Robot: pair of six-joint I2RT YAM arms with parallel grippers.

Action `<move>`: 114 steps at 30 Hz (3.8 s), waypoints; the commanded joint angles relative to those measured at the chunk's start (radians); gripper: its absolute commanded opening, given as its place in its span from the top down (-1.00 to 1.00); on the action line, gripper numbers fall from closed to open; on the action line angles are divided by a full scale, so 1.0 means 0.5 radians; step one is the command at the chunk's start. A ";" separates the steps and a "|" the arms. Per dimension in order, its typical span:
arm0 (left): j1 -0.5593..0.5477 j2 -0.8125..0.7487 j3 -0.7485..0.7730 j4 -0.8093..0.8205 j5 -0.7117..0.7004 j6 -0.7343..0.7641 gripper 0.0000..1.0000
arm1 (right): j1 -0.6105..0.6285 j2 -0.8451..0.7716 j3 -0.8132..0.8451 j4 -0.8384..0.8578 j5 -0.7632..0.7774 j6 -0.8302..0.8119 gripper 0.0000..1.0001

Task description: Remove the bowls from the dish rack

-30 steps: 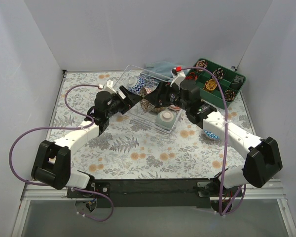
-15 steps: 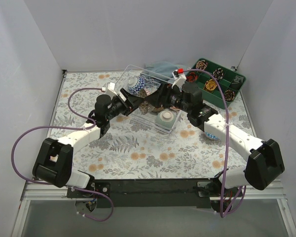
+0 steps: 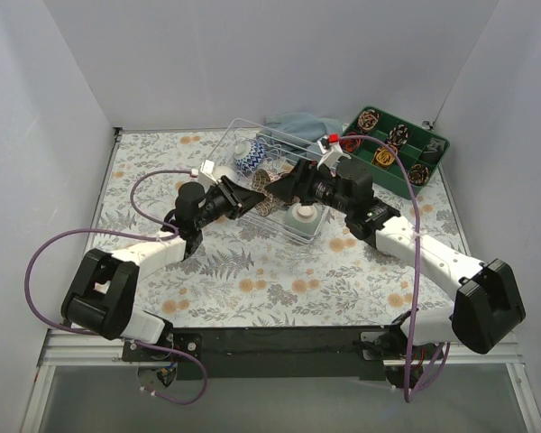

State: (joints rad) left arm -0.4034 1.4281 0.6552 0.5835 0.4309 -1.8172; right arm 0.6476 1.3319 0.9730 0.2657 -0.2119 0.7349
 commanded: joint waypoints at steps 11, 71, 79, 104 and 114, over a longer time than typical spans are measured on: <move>-0.006 -0.306 -0.083 -0.148 -0.171 0.235 1.00 | -0.053 -0.262 -0.262 0.251 -0.024 0.021 -0.23; -0.485 -0.800 0.417 -1.728 -1.288 1.570 0.14 | 0.500 0.573 0.950 -1.580 1.010 -0.896 0.97; -0.430 -1.073 0.334 -1.649 -1.362 1.560 -0.85 | 0.340 0.389 0.907 -1.755 0.970 -0.902 0.97; -0.353 -1.350 0.175 -1.630 -1.558 1.628 -0.96 | -1.506 -0.722 -0.096 -1.658 0.449 -0.724 0.97; -0.353 -1.359 0.171 -1.630 -1.567 1.637 -0.96 | -1.850 -0.587 -0.369 -1.412 0.206 -0.700 0.97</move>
State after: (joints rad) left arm -0.5835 0.7673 0.7567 -0.2333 -0.3309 -1.0145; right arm -0.2382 1.0229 0.8188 -0.5831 -0.0128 0.3656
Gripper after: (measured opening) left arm 0.982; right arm 0.057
